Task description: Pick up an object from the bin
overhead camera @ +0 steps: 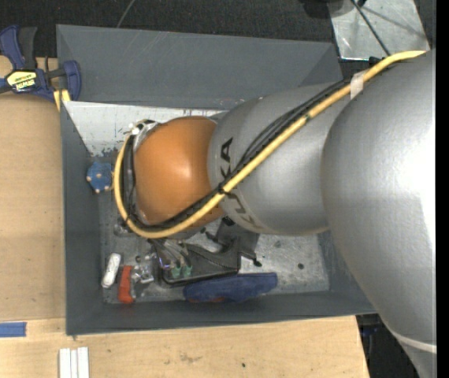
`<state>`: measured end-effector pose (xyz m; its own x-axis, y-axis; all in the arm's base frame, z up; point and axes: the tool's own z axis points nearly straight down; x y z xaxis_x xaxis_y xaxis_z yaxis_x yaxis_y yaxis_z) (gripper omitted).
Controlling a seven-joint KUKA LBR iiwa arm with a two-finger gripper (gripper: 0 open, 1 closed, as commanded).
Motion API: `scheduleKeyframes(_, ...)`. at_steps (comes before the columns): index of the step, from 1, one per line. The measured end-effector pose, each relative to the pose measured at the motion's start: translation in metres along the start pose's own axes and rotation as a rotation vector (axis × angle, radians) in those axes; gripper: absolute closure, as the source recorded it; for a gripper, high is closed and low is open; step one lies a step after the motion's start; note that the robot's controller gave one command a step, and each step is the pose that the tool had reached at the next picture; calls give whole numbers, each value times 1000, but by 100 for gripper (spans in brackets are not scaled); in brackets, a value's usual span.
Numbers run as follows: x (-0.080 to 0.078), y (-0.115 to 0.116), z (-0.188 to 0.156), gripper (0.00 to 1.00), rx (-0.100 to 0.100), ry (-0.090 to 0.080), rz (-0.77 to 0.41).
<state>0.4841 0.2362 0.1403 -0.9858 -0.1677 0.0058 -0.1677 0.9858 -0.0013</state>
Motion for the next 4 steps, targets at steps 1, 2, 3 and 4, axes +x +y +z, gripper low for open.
scheduleKeyframes(1, -62, -8, 18, 0, -3, -10, 272)
scheduleKeyframes(2, -75, -9, -97, 0, -7, -13, 546)
scheduleKeyframes(3, -127, -25, 1, 0, -1, -4, 621)
scheduleKeyframes(4, -65, -125, 27, 0, 2, -4, 554)
